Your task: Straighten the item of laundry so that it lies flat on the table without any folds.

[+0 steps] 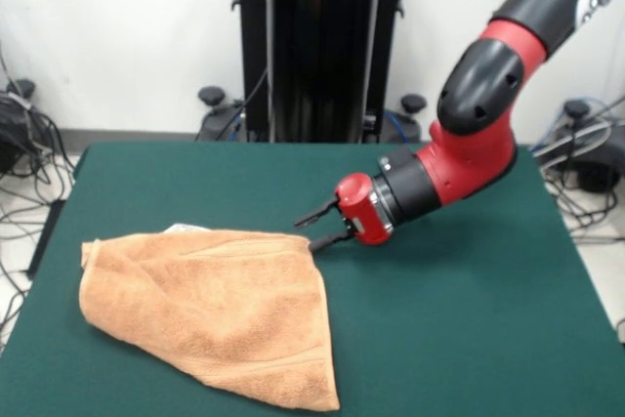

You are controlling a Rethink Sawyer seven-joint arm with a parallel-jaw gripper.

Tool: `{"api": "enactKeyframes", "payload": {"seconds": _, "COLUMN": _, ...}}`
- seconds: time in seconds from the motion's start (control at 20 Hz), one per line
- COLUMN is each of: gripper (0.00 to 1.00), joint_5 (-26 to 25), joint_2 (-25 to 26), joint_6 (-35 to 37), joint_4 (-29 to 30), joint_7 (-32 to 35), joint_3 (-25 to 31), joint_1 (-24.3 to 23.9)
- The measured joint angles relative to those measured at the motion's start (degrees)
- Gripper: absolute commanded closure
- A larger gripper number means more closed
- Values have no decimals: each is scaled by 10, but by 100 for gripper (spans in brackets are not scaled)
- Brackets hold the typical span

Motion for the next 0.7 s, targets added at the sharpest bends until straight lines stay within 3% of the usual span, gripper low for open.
{"api": "enactKeyframes", "payload": {"seconds": 0.7, "gripper": 0, "joint_5": 0, "joint_2": -6, "joint_6": 4, "joint_4": -7, "joint_7": 11, "joint_3": -1, "joint_1": -22}}
